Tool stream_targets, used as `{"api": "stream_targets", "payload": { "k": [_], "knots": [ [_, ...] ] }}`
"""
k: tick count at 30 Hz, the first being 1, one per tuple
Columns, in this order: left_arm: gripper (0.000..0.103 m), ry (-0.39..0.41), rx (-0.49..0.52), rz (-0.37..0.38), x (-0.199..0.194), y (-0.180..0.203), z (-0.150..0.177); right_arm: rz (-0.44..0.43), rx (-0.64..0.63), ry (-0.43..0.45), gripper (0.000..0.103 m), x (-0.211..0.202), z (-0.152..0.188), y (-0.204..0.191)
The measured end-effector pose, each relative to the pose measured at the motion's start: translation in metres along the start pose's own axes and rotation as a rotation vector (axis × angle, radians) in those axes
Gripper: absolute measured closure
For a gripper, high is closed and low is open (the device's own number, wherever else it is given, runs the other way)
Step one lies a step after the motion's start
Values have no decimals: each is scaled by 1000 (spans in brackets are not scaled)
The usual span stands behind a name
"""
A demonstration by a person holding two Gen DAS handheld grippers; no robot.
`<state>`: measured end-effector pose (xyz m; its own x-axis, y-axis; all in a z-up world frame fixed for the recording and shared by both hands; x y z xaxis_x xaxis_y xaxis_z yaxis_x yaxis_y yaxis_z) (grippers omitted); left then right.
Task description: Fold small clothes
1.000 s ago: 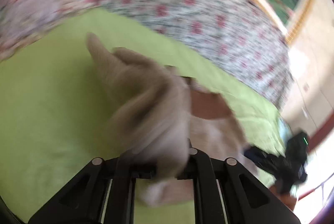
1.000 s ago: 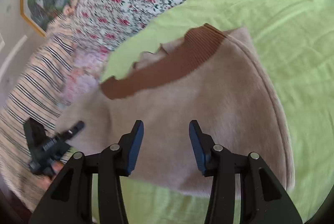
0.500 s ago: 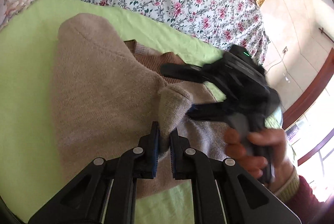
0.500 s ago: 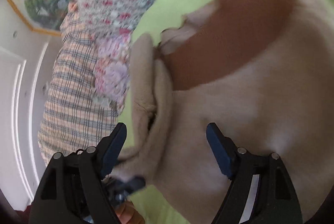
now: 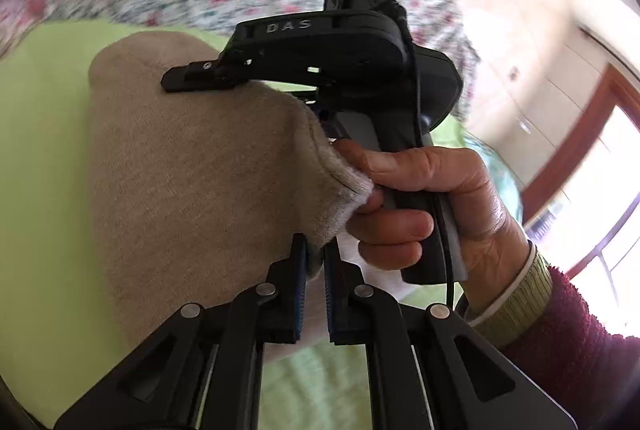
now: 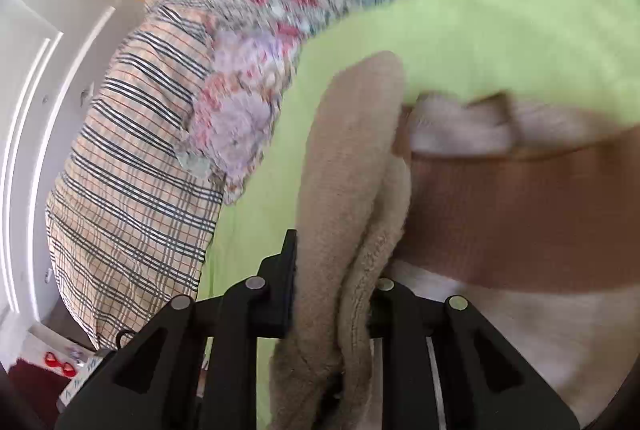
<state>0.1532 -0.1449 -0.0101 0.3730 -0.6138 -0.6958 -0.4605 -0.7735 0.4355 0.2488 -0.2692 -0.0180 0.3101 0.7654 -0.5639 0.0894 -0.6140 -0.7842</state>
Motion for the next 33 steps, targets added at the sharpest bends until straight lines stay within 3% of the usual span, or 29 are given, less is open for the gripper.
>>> {"api": "stream_targets", "payload": {
  "k": [6,13,18,23,28,30,33],
  "knots": [
    [96,-73,89,101,51,59,-4,164,58,77,82,-80,28,53],
    [96,-207,97,94,113,72,20,258,150,67,82,-83,60,113],
    [96,-230,83,106,109,66,21,319,114,70,82,-79,62,114],
    [95,-208,98,135,75,68,24,408,69,92,82,-92,68,97],
    [78,-163,85,148,32,54,23,484,114,76,79,-89,78,114],
    [65,-135,65,137,15,46,14,480,118,89,78,-91,80,114],
    [45,-71,15,75,-10,21,3,495,140,104,66,-99,83,112]
  ]
}}
Point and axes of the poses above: each gripper's, at about its wrist camera, not at the fingertips, and x roughly the way its jaws point, y to its right, z to its underside, the point moved 3 cm from there along x, roughly the way its jaws point, and after that the axes turned 9 degrees about -y, right-handed, at the moved point
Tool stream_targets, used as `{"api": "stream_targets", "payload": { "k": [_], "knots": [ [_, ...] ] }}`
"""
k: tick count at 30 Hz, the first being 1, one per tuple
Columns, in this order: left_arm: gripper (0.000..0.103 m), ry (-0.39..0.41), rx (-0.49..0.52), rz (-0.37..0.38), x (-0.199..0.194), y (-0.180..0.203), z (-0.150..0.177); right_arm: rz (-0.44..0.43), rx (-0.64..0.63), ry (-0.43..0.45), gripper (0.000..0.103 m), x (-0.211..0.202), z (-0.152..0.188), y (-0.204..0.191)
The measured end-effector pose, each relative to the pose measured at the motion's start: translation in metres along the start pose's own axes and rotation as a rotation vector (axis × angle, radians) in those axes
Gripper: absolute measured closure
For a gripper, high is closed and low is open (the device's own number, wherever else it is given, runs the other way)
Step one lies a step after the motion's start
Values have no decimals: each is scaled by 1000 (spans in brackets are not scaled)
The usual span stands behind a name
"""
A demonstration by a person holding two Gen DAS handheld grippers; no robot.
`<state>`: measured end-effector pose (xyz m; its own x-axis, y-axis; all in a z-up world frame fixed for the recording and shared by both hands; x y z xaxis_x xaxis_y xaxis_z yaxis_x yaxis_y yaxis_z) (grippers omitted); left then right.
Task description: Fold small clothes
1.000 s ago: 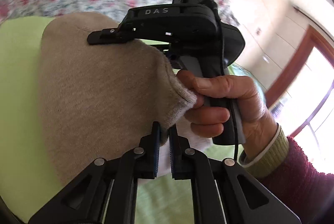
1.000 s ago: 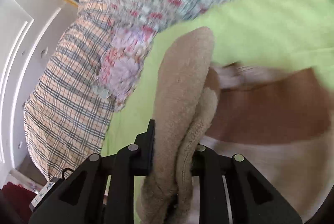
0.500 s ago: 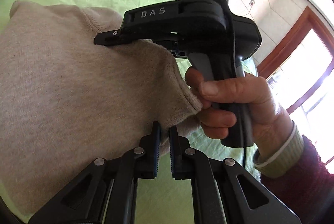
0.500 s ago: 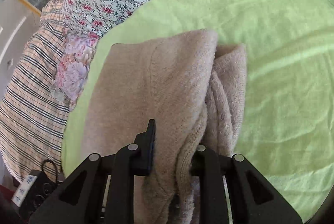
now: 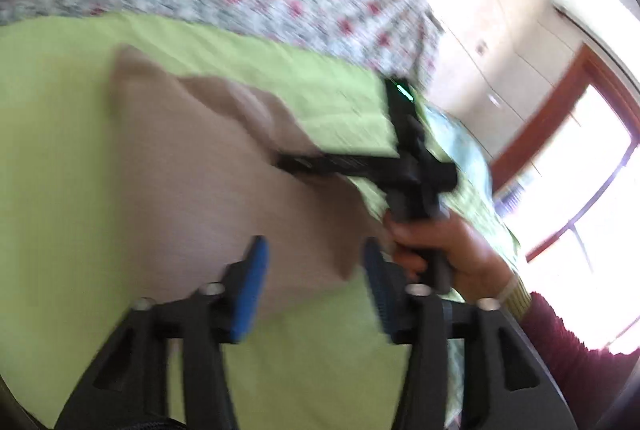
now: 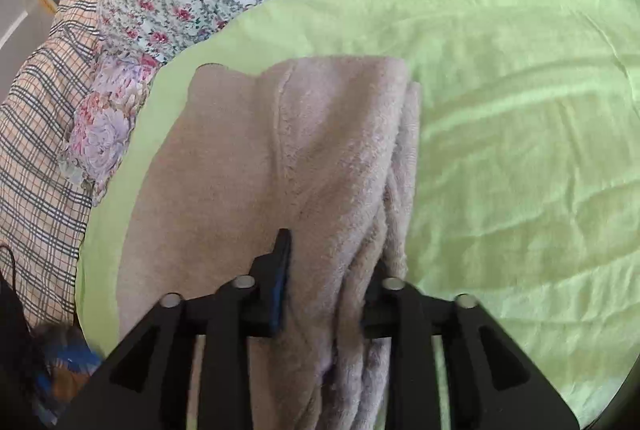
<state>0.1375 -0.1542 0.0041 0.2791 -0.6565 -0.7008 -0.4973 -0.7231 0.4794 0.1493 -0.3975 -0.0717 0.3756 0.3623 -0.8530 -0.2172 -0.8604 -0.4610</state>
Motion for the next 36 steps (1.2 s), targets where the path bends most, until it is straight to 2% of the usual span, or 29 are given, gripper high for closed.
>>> {"api": "stream_targets", "payload": {
  "k": [3,5,7,10,12,14,21,23,25,26,27,28,30,33,36],
  "knots": [
    [44,36,-65,-39,-13,-36,-10,15,14,21,60,-9,3,4],
    [44,28,-122,-34,-14,-63,-16,30,25,34,53,-15,6,7],
    [44,15,-153,-29,-11,-70,-18,54,28,48,39,-22,11,11],
    [39,0,-163,-50,0,-80,-24,12,42,52,38,-26,14,17],
    [30,-22,-172,-69,18,-83,-29,-22,61,43,38,-25,15,22],
    [30,-44,-192,-77,31,-87,-32,-37,68,35,37,-22,15,24],
    [20,-133,-249,-59,76,-112,-44,-73,78,8,36,-1,5,27],
    [20,-146,-302,2,89,-125,-43,-96,95,-12,36,8,3,29],
    [26,-147,-329,48,98,-133,-41,-143,115,-22,36,15,3,29],
    [40,-139,-323,60,98,-134,-42,-162,126,-30,37,18,3,28],
    [47,-136,-309,77,98,-133,-42,-175,130,-40,43,19,3,24],
    [49,-130,-293,60,95,-130,-43,-188,125,-56,58,21,4,18],
    [57,-117,-271,46,87,-125,-41,-157,109,-42,62,18,7,5],
    [61,-91,-260,62,58,-123,-37,-186,111,-11,69,11,13,-15],
    [61,-48,-242,43,16,-127,-30,-239,79,-8,70,15,26,-49]
  ]
}}
Point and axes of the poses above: each gripper's, at about its wrist camera, not at the fingertips, and x roughly the way its jaws point, y to its right, z to its underside, the point moved 3 cm from there along x, roughly the way its jaws point, and after that the axes turned 9 degrees about -y, right-handed, at the moved point
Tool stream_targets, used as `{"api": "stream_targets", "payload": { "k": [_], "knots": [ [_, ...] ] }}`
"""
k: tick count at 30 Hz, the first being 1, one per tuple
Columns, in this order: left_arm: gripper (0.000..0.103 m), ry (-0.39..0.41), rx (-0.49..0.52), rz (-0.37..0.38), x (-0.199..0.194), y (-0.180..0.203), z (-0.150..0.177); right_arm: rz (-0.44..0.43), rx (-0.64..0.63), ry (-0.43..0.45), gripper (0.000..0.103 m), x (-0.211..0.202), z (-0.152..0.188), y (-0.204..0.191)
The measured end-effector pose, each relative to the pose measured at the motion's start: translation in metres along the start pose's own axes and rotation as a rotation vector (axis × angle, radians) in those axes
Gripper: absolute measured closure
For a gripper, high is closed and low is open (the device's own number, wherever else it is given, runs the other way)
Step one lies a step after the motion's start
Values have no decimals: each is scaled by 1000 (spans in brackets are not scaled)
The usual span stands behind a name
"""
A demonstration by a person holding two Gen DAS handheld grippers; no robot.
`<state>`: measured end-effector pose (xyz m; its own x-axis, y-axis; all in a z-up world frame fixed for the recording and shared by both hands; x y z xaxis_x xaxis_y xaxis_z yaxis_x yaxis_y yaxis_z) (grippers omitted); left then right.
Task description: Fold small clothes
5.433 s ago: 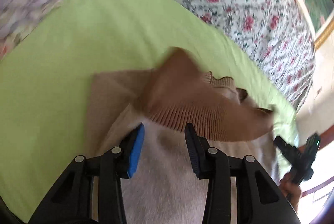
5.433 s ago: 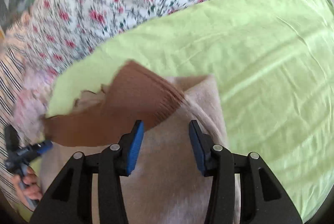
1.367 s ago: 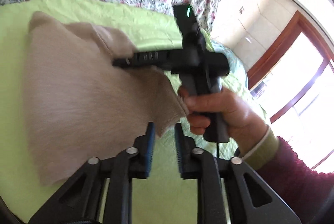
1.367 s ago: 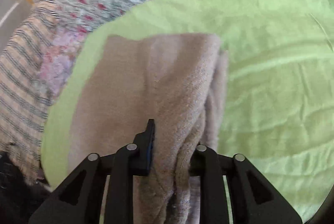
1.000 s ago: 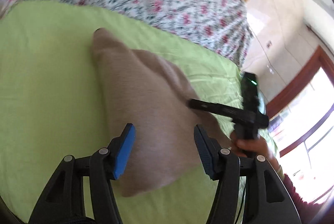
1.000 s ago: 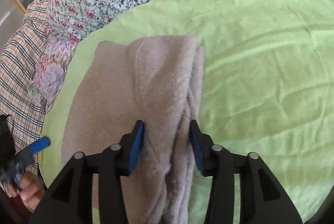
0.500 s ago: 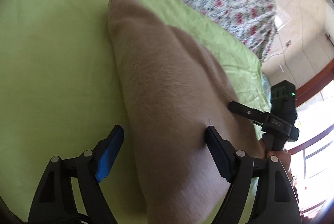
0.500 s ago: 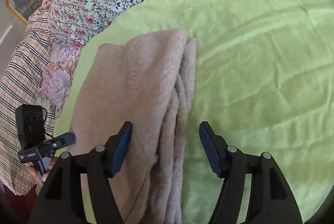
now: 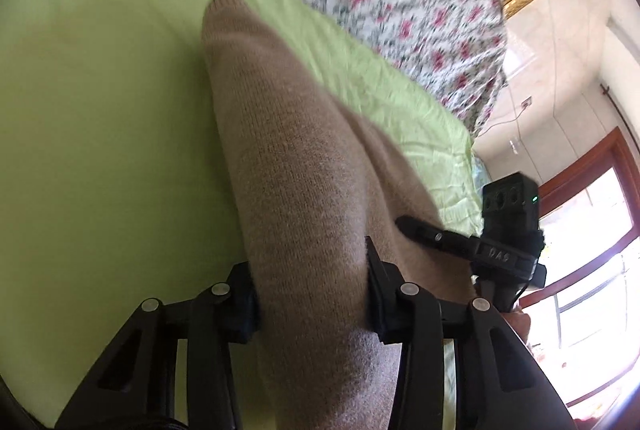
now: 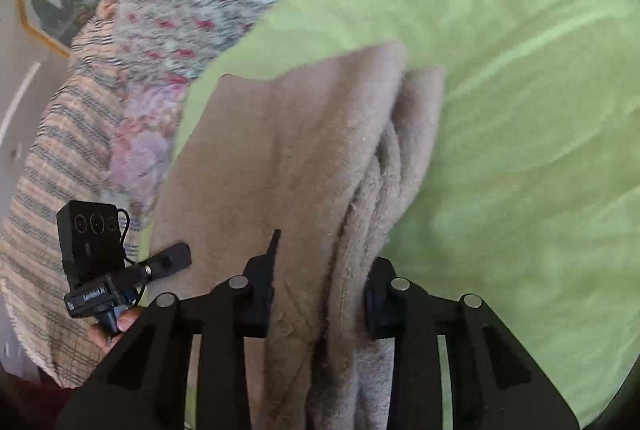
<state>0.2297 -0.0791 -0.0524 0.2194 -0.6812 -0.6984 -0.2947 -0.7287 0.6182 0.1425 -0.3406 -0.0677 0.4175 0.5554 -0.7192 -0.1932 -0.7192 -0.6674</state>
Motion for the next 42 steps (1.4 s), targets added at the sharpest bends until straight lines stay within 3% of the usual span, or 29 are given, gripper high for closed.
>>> {"api": "stream_targets", "payload": {
  "k": [8,12,14,19,22,27,29,30,31,35,39,42],
  "knots": [
    [61,37,11,-84,-97,-46,48,-137,-88,-58,70,63,37,-81],
    [56,-17,-41,-151,-100,-86,79,-68,-100,-102,66,91,49,-88],
    [52,2,-50,-148,-102,-91,84,-54,-105,-102,61,92,52,-89],
    [45,63,-46,-170,-112,-92,71,78,-115,-89,40,83,46,-92],
    [45,106,-77,-158,-121,-102,58,135,-109,-16,38,68,28,-94],
    [45,143,-155,-164,-122,-122,31,86,-74,50,38,72,-16,-98],
    [45,140,-189,-164,-115,-130,20,81,-32,4,49,94,-30,-90],
    [45,133,-206,-174,-109,-133,13,99,-28,-11,77,102,-35,-89],
    [45,124,-222,-196,-104,-138,5,120,-33,-3,93,101,-36,-90],
    [70,105,-216,-255,-93,-146,-12,120,-97,126,94,71,-27,-101],
    [72,90,-132,-369,-81,-132,-15,165,-63,89,94,85,-24,-83],
    [72,88,-108,-412,-85,-122,-11,146,-19,56,89,96,-24,-72]
  ]
}}
Point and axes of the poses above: each gripper's, at about its wrist camera, not at the fingertips, and x roughly the way its jaws point, y to its right, z to its underside, the point moved 3 cm from there along x, roughly the way its jaws point, and after that the axes turned 9 degrees about -y, right-handed, at the moved point
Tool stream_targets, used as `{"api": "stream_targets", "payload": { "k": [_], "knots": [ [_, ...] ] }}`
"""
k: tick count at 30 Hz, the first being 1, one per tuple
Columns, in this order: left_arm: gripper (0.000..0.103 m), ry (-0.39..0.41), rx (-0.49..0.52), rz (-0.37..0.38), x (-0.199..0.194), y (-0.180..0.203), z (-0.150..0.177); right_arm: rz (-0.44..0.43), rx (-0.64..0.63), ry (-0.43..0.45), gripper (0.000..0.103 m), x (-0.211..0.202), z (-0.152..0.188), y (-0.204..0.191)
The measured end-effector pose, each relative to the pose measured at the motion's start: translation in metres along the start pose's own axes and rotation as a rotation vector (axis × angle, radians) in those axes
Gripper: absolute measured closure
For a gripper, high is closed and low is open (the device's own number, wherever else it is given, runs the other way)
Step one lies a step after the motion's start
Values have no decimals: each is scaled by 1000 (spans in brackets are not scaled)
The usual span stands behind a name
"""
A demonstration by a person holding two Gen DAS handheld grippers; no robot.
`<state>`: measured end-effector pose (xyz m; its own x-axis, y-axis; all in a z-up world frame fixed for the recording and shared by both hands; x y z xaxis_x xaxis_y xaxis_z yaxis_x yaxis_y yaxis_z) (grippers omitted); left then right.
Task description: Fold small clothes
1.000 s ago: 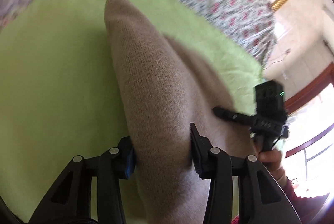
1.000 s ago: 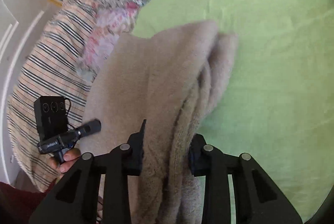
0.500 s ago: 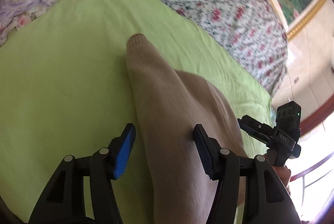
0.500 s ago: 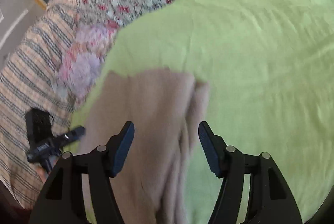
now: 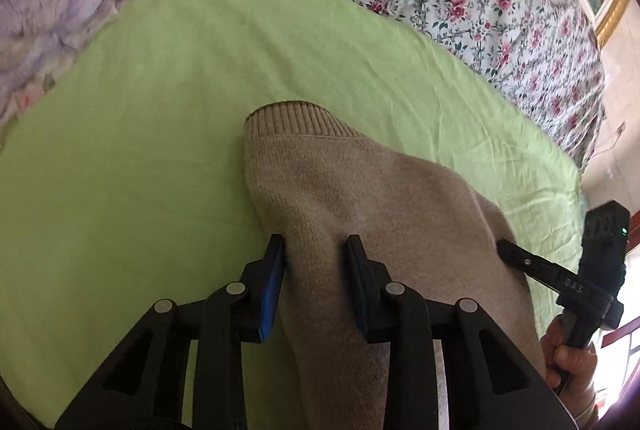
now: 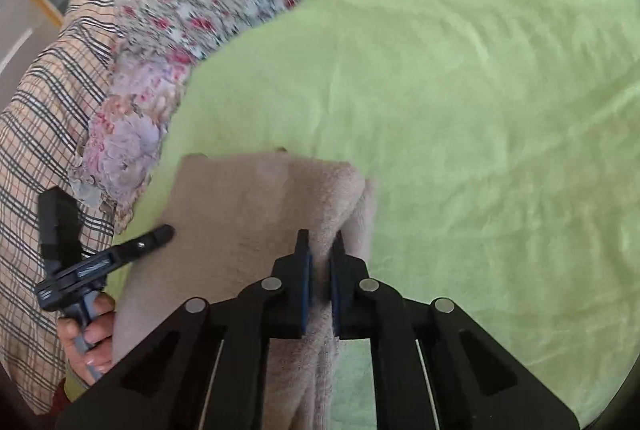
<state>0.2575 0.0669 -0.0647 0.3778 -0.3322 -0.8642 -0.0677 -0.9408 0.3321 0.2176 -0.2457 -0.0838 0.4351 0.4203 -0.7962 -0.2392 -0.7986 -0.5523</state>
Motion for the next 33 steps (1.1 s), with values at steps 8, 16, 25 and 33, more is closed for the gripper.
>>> {"api": "stream_targets", "payload": {
  "k": [8,16,25,33],
  "knots": [
    [67,126,121,-51,-79,28,70,-67,-35,51,52,-62,54,-14],
    [63,155,157,-80,-118,34,191,-89,-73,58,52,-93,132,-22],
    [61,114,185,-62,-94,47,236,-87,-108,7,52,-75,167,-29],
    [72,95,207,-253,-59,53,224,-75,-143,6,73,-63,167,-38]
  ]
}}
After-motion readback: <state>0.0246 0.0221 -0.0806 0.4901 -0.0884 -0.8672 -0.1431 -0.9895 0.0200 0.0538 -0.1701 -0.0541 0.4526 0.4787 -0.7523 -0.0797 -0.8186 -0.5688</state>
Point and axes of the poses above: each gripper's, at about its wrist camera, not at the fingertips, and x roughly the way its jaws point, y to its right, z to its underside, the point moved 3 cm from there along x, roughly the way its jaws point, and after that the axes turned 9 degrees about -y, right-handed, at the moved point
